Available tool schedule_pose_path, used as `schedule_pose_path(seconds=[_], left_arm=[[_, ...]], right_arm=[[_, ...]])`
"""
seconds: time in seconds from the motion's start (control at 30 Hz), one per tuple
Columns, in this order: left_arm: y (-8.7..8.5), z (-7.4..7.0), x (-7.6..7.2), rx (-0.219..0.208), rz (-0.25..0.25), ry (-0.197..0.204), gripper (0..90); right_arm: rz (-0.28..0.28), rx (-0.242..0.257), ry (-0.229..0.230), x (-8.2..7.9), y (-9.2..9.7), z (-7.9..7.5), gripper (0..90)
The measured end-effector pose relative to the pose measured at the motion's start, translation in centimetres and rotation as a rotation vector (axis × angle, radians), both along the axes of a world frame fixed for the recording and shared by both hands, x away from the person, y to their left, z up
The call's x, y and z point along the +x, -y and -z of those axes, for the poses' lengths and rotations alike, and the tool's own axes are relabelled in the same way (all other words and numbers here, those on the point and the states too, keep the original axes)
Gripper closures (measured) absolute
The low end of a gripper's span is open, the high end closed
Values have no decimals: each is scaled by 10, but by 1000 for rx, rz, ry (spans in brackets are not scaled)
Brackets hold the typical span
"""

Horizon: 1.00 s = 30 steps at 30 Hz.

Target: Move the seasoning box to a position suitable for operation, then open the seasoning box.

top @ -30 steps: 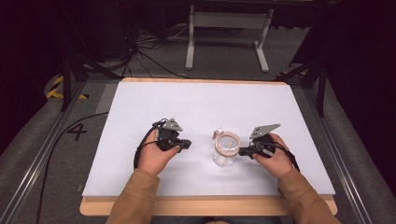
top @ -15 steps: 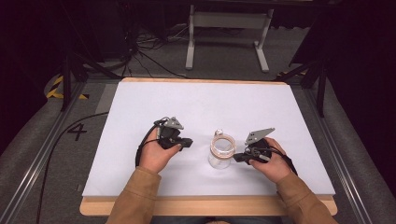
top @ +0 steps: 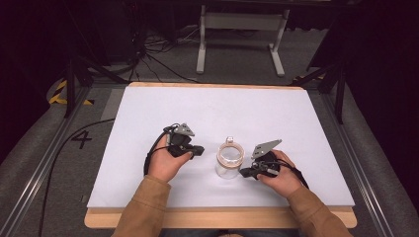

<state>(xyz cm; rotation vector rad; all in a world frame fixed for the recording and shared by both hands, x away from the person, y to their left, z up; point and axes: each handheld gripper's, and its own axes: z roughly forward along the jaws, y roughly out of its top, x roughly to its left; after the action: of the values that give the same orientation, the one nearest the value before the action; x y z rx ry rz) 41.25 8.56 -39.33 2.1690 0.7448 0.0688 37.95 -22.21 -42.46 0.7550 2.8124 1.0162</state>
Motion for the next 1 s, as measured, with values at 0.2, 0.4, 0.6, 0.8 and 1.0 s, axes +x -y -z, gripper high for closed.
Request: schedule_pose_path(seconds=[0.2, 0.4, 0.6, 0.8, 1.0], left_arm=[[2, -7, 2, -14, 12, 17, 866], [10, -23, 3, -66, 36, 63, 863], [25, -32, 6, -128, 22, 103, 868], [37, -34, 14, -185, 46, 113, 861], [50, -29, 24, -216, 75, 102, 865]], right_arm=[[19, 42, 9, -2, 9, -8, 900], [76, 80, 28, -7, 31, -18, 900], [131, 99, 39, -15, 48, -21, 900], [136, 120, 44, -26, 51, -20, 900], [122, 146, 56, -37, 44, -20, 900]])
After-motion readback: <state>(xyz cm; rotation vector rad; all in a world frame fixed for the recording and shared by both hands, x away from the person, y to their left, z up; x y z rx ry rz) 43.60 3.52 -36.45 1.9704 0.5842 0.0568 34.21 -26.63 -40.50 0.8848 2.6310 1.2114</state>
